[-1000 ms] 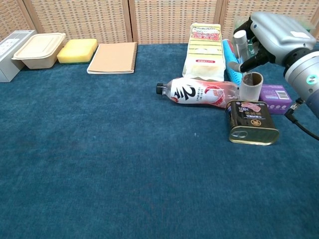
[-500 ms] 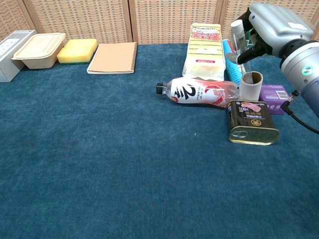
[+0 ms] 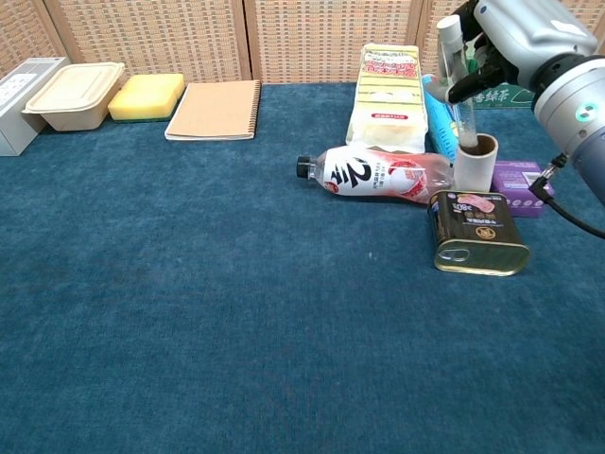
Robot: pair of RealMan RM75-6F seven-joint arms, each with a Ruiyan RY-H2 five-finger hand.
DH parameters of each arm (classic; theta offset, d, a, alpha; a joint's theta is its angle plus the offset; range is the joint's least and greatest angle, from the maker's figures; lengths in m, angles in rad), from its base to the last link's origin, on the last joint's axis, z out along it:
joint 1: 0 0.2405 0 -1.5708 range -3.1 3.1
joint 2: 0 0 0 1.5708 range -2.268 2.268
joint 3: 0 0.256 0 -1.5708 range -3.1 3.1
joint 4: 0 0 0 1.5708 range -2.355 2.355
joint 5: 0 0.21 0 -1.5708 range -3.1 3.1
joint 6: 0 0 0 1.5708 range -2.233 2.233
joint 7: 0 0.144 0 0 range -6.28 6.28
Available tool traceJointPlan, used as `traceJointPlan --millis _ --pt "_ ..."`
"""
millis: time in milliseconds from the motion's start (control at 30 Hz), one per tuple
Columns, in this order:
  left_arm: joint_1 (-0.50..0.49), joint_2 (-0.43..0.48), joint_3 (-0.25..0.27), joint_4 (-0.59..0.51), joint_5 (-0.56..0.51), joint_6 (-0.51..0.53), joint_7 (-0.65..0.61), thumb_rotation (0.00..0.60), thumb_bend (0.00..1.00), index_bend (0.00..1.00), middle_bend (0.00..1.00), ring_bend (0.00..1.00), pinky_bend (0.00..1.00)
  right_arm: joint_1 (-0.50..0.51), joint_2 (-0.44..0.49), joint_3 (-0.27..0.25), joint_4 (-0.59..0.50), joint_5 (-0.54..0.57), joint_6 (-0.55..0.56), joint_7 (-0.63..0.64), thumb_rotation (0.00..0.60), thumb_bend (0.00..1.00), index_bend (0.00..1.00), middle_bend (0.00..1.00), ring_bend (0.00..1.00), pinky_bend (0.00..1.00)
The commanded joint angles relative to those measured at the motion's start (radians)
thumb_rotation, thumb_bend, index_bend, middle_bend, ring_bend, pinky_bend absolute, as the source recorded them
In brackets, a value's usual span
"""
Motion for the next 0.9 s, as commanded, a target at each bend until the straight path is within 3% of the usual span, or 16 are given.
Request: traceJointPlan --millis 33,900 --pt "0.0 0.0 0.0 0.0 0.0 -0.001 0.0 0.6 0.35 0.29 0.14 0.05 0.23 0.005 0.008 0.008 -0.022 0.001 0.006 -0.005 0.6 0.36 0.69 0.8 0.87 0.85" --pt "0.001 -0.001 0.003 0.002 0.002 -0.001 -0.005 0.6 0.36 0.29 0.14 0.05 0.23 0.025 0.098 0.061 -0.181 0.045 0.031 -0.104 0.6 0.37 0.73 0.83 0.89 0.86"
